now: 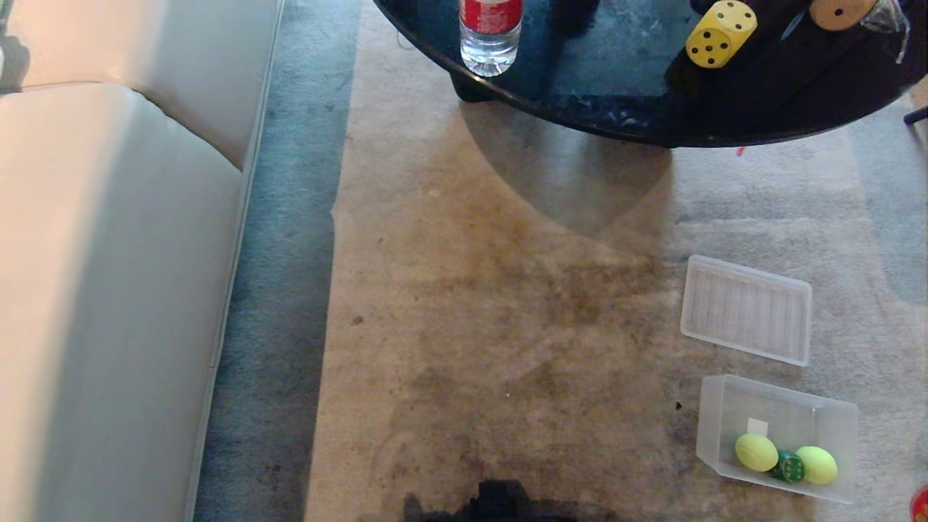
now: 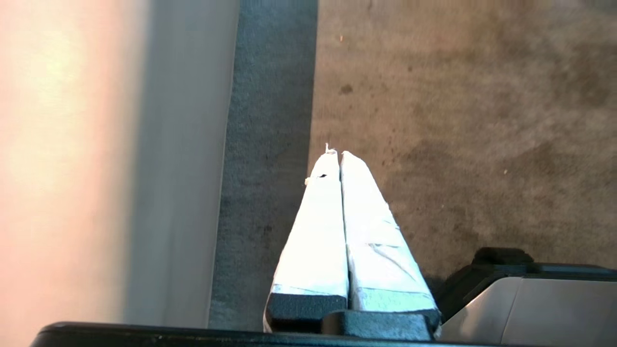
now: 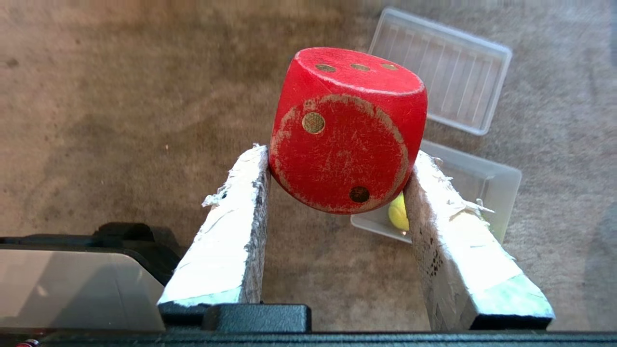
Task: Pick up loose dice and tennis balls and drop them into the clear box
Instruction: Put the toys in the box
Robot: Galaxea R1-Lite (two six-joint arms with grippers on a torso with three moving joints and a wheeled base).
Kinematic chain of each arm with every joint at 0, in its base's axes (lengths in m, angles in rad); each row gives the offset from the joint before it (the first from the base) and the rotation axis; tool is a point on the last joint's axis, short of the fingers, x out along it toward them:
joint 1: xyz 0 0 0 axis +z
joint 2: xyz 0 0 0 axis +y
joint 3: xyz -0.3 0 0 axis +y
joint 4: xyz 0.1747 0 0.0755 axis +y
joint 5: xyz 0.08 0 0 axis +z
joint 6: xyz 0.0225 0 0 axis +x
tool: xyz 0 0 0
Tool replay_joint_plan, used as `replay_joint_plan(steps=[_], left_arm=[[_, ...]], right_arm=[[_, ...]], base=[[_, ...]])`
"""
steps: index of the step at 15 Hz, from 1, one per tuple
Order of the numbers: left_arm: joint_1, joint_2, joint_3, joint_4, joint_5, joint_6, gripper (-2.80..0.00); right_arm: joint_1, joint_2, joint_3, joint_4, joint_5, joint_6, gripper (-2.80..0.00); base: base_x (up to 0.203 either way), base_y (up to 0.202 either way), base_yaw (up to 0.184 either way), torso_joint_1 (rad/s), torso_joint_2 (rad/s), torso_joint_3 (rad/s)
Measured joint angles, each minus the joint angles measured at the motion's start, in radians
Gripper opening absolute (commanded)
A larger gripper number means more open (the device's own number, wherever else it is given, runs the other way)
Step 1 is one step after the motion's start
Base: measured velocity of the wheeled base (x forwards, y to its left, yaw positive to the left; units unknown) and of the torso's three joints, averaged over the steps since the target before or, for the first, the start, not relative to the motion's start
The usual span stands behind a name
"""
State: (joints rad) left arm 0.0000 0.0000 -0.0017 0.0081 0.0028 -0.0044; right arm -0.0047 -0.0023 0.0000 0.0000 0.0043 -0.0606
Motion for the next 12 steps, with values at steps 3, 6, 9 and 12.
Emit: replay_joint_plan(steps=[3,6,9,12], left_arm=[[0.000,0.000,0.000,0.000,0.000,0.001,-2.80],[0.000,0.000,0.000,0.000,0.000,0.000,-2.80],[0.000,0.000,0.000,0.000,0.000,0.000,-2.80],[0.000,0.000,0.000,0.000,0.000,0.001,-2.80]], right_arm=[[0.000,0.000,0.000,0.000,0.000,0.000,-2.80],[0.000,0.000,0.000,0.000,0.000,0.000,-2.80],[0.000,0.000,0.000,0.000,0.000,0.001,-2.80],[0.000,0.000,0.000,0.000,0.000,0.001,-2.80]], base=[[0.000,0.000,0.000,0.001,0.00,0.198],[0.000,0.000,0.000,0.000,0.00,0.204],[0.000,0.000,0.000,0.003,0.00,0.204],[0.000,0.000,0.000,0.005,0.00,0.197]])
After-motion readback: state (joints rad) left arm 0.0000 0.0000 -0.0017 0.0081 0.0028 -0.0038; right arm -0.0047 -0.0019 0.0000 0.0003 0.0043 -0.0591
